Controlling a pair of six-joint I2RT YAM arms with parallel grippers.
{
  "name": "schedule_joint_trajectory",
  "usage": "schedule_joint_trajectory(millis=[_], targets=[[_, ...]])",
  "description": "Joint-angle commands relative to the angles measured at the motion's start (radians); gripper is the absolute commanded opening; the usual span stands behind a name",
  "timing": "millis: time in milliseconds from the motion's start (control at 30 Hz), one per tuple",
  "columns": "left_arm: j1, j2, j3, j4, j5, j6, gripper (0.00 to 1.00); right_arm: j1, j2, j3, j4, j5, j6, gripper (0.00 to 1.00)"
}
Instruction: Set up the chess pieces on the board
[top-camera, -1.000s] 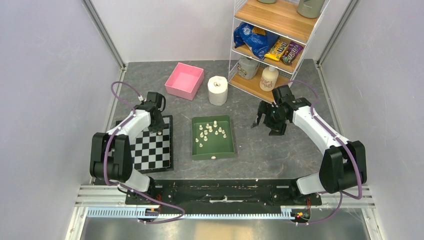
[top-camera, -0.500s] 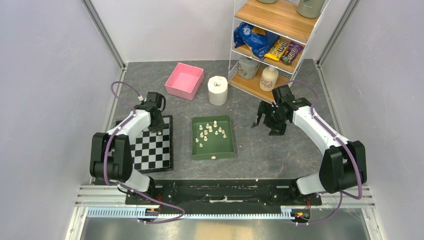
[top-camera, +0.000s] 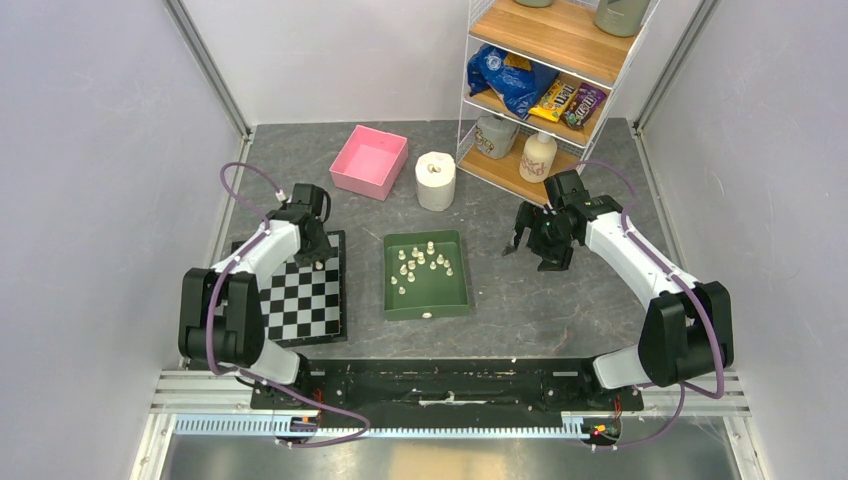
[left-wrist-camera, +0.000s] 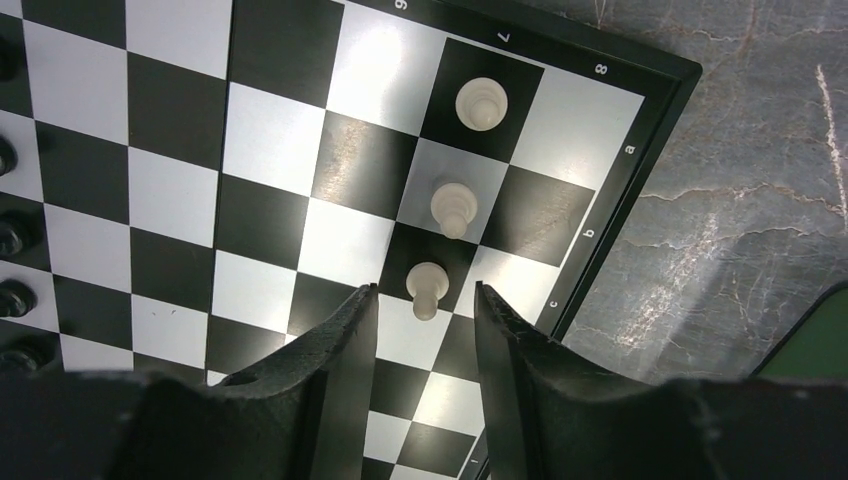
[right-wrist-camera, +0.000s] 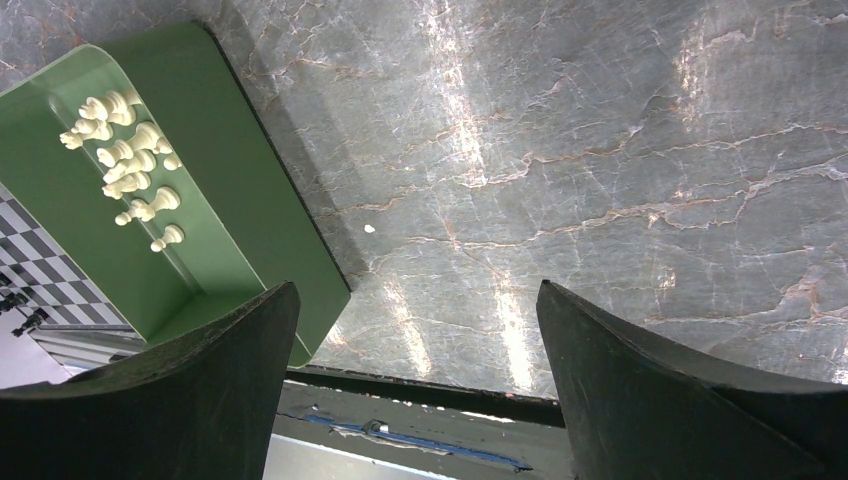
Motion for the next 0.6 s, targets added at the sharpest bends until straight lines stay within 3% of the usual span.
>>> schedule_joint_trajectory(millis=[0, 400, 533, 567], targets=[[0.005, -0.077, 0.009, -0.016, -0.017, 0.021, 0.48, 0.001, -0.014, 0.009, 0.015, -0.019, -0.016, 0.97], [-0.018, -0.313, 0.041, -0.015, 0.179, 0.013, 0.59, 0.0, -0.019, 0.009, 0.018, -0.02, -0.01, 0.97], [-0.141, -0.31, 0.081, -0.005, 0.152, -0.003, 0.59, 0.001, -0.025, 0.003, 0.018, -0.019, -0.01, 0.97], [-0.2, -0.453, 0.096, -0.003, 0.132, -0.011, 0.59, 0.001, -0.025, 0.001, 0.019, -0.017, -0.008, 0.97]])
